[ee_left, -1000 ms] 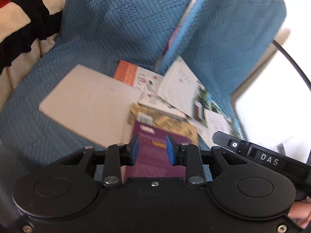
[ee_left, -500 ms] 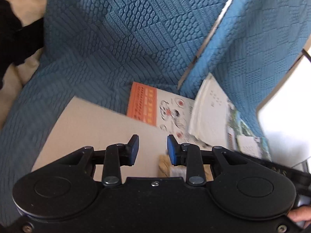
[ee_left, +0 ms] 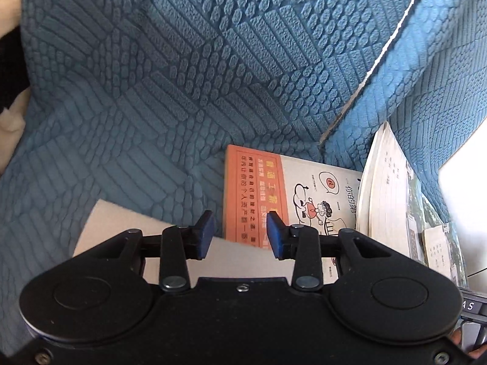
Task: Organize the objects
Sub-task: 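Move both grippers toward the orange cartoon-covered book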
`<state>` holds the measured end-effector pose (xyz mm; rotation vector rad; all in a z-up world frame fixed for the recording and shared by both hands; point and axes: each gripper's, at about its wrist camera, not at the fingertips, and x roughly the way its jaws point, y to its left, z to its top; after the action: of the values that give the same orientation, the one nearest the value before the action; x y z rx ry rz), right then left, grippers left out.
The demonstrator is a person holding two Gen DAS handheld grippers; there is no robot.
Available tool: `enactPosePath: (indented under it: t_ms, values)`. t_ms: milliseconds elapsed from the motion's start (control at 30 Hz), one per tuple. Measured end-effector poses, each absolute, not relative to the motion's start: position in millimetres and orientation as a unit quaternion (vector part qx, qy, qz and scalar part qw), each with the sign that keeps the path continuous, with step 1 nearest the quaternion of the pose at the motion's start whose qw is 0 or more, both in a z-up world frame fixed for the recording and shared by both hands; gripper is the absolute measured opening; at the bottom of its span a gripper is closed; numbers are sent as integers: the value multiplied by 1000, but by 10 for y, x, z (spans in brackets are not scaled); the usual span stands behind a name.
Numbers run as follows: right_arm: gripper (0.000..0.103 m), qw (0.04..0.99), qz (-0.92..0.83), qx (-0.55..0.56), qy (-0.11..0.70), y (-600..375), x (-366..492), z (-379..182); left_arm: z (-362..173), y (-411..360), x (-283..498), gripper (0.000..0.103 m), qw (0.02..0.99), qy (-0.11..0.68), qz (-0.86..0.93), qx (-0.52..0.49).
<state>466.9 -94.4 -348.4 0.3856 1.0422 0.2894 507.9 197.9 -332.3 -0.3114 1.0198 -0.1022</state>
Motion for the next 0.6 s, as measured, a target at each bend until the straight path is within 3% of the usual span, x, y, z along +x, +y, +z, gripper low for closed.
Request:
enactPosePath:
  t_ms: [200, 333, 467, 500, 567, 600]
  values:
    - [44, 849, 145, 188, 472, -998, 4682, -3540, -3439, 1928, 5201, 36, 851, 500, -64, -145]
    - [53, 847, 163, 196, 467, -993, 4698, -3570, -3450, 1969, 5254, 36, 846, 505, -60, -159]
    - [53, 834, 179, 233, 468, -1059, 4720, -3634, -3458, 2002, 5313, 36, 843, 509, -57, -166]
    - [51, 829, 184, 241, 470, -1082, 4724, -3655, -3459, 2000, 5327, 36, 843, 509, -55, -164]
    - [29, 833, 184, 218, 475, -1062, 4719, -3658, -3443, 1970, 5336, 36, 844, 511, -52, -154]
    - [29, 836, 181, 204, 475, -1042, 4714, -3657, -3434, 1945, 5335, 36, 845, 512, -50, -146]
